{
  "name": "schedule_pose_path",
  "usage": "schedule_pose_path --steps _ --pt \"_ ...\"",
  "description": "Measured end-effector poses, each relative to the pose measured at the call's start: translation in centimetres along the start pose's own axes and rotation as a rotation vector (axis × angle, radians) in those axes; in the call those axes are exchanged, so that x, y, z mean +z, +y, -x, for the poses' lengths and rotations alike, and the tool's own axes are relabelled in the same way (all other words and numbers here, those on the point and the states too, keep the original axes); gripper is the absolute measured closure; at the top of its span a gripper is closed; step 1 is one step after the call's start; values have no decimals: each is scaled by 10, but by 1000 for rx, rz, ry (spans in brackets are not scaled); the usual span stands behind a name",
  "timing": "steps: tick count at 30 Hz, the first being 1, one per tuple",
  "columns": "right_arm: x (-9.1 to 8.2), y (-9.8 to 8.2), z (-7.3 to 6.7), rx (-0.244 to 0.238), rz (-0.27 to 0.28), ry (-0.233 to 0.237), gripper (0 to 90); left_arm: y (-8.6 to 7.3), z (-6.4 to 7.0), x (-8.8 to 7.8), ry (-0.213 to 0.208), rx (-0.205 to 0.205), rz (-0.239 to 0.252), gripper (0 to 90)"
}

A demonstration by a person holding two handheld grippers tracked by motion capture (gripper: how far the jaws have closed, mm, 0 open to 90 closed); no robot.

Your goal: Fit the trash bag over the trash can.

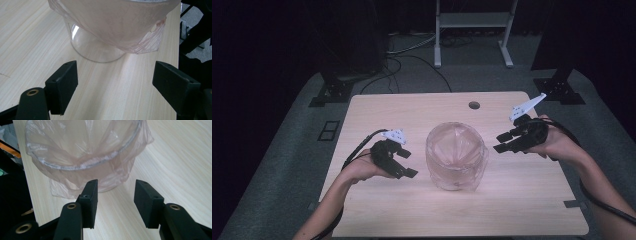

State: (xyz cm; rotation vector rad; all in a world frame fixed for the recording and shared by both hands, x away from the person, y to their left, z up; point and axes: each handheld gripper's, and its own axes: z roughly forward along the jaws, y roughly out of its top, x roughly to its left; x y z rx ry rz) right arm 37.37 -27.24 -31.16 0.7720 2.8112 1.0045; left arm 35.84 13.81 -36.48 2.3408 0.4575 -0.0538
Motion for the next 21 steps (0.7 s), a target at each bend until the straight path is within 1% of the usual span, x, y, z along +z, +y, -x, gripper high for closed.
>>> schedule_pose_path --steps 4,6,11,16,21 --pt "1 -11 3 18 6 0 536 -1 0 1 1 -3 -8 183" --pt "2 -15 3 25 1 -3 531 -1 -1 1 0 -2 -3 182" --pt "4 -28 4 49 16 -6 506 -4 -2 1 3 -8 4 175" --pt "12 -43 6 77 26 2 486 -9 -3 1 5 -11 -5 174" --pt "19 -54 7 102 38 3 473 -13 -2 1 7 -16 2 173"
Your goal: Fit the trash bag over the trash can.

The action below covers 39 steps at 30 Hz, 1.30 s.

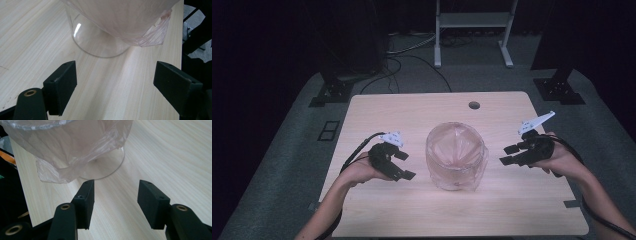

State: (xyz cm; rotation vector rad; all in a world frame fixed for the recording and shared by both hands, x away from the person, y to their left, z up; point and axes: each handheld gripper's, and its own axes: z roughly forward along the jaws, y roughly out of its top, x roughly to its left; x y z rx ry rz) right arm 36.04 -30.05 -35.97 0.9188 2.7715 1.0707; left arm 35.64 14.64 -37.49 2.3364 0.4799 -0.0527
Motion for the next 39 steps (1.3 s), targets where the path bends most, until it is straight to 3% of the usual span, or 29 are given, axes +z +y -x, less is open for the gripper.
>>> schedule_pose_path --steps 21,39 --pt "17 -51 0 83 40 19 450 -15 3 15 -4 -10 6 174" --pt "27 -80 -2 132 50 36 443 -25 6 20 -12 -20 11 173"
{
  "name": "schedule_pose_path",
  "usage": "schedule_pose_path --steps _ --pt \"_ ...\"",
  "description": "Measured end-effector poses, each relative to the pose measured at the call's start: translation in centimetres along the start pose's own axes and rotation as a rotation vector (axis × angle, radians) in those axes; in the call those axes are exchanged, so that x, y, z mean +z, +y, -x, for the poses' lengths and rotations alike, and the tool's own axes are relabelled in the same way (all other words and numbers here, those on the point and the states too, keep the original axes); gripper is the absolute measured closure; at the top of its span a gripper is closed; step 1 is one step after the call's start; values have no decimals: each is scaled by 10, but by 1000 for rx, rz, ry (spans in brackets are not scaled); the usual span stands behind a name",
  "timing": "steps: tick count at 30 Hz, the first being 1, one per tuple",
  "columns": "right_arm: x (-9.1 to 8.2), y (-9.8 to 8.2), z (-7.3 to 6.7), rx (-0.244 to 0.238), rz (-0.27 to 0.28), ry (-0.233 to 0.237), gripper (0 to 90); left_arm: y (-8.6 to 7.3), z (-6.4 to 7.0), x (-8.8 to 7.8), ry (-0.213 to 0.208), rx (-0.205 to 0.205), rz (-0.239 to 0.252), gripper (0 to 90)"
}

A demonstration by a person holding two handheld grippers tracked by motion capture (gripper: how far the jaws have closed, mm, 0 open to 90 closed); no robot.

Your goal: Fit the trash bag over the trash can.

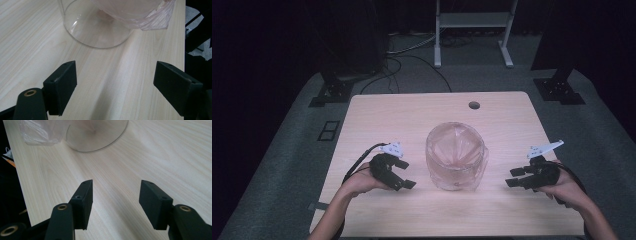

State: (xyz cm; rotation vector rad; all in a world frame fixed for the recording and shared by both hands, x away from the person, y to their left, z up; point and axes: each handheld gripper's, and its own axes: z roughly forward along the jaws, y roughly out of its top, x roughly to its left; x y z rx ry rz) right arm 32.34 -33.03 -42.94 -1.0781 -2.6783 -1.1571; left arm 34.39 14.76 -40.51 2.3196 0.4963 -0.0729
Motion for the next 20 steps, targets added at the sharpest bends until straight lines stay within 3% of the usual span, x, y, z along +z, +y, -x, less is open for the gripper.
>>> schedule_pose_path --steps 20 --pt "-1 -17 -5 22 23 -1 425 -12 3 6 -9 -7 8 173"
